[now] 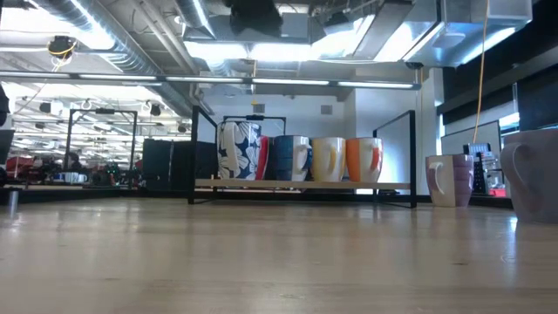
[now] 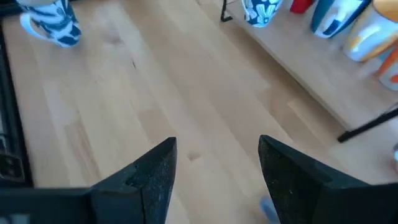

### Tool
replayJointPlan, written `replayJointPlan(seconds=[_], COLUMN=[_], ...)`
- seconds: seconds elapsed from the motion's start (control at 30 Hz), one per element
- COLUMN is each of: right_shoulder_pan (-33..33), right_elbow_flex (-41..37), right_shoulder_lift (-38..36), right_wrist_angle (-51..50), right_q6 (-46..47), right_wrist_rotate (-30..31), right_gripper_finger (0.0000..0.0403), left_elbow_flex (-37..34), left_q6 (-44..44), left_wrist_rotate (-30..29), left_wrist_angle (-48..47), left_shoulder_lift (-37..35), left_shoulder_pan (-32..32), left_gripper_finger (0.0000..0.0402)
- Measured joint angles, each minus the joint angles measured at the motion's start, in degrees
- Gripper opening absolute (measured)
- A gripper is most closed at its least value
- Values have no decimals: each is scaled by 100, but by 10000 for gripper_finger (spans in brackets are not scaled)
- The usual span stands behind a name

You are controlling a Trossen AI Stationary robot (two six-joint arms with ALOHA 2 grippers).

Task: Place coffee mugs
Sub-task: Put the white mug on the shelf aligned with the blue mug

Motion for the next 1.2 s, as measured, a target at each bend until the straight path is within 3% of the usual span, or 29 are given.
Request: replayJointPlan(seconds=[0.17, 0.33, 0.47, 0.6, 0.7, 0.9, 1.2], right_shoulder_pan=[174, 155, 155, 155, 155, 155, 155], right_elbow_flex=[-1334, -2732, -3352, -3479, -3537, -3672, -3717], right_shoulder_lift=[-979, -1970, -2363, -2401, -2324, -2200, -2199], right_wrist_angle=[760, 2493, 3774, 4090, 4251, 4473, 4506], right_q6=[1, -401, -1129, -1477, -1531, -1537, -1702], right_wrist_rotate=[-165, -386, -245, -3, 17, -458, -599], right_gripper_finger=[214, 214, 214, 214, 214, 214, 214], left_elbow_flex=[0, 0, 0, 0, 0, 0, -23], left_q6=[-713, -1477, -1985, -2759, -3880, -5386, -6950], left_wrist_rotate=[-355, -771, -1127, -1166, -1162, -1235, -678], left_wrist_angle=[-12, -306, -366, -737, -1522, -2822, -3573], left_shoulder_lift=[4, 4, 4, 4, 4, 4, 2], left_shoulder_pan=[-401, -1025, -1684, -2284, -2604, -3341, -4656], left_gripper_finger=[133, 133, 133, 133, 135, 168, 187])
